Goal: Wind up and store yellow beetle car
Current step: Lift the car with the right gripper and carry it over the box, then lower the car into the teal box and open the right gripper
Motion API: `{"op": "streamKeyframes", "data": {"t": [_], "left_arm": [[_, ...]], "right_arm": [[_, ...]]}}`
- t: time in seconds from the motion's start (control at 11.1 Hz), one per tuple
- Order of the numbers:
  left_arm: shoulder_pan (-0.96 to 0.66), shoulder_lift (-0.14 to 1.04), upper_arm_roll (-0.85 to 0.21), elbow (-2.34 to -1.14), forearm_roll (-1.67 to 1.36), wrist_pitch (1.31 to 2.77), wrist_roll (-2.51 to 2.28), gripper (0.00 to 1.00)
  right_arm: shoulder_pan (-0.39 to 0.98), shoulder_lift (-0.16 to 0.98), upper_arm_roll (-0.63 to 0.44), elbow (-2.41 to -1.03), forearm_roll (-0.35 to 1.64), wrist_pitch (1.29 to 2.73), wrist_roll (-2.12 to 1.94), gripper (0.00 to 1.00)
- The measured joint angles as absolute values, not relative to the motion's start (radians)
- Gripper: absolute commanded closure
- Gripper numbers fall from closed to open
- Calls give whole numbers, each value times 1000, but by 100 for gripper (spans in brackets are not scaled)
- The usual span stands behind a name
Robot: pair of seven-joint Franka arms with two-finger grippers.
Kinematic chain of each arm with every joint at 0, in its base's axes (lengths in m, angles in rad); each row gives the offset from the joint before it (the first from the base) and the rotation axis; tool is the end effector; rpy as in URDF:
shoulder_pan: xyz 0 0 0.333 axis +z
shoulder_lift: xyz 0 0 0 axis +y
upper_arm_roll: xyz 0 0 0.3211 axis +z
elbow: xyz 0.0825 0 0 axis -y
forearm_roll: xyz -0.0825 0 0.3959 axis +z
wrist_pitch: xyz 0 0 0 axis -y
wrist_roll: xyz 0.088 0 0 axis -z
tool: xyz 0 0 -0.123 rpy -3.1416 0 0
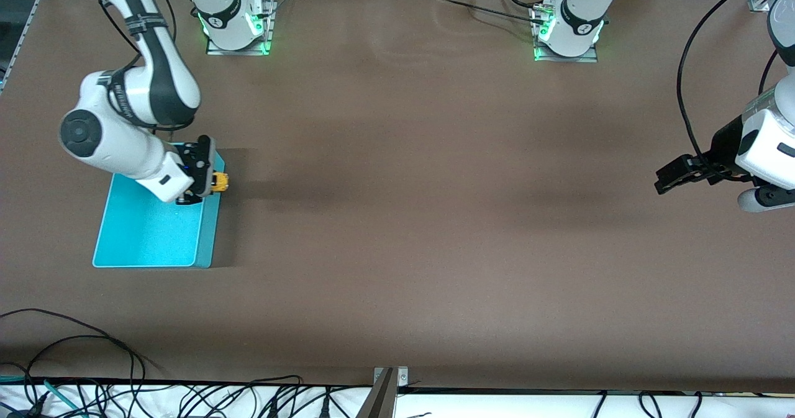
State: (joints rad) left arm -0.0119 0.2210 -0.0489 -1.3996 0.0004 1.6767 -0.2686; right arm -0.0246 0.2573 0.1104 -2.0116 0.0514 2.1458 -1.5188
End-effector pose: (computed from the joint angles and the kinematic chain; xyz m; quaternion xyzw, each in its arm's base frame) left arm 0.6441 -0.0358 0.5732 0.9941 0.1044 0.0270 0.0097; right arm 0.5878 0.0522 0.2994 -0.7049 -0.7058 0.0231 0.0662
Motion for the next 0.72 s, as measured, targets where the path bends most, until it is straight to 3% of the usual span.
{"op": "streamKeyframes", "data": {"t": [0.72], "left_arm": [[-12,221,-49,-1400,0,1677,-269,0]], "right_arm": [[-238,387,102,-1974,51,2058,-1884,100]]}}
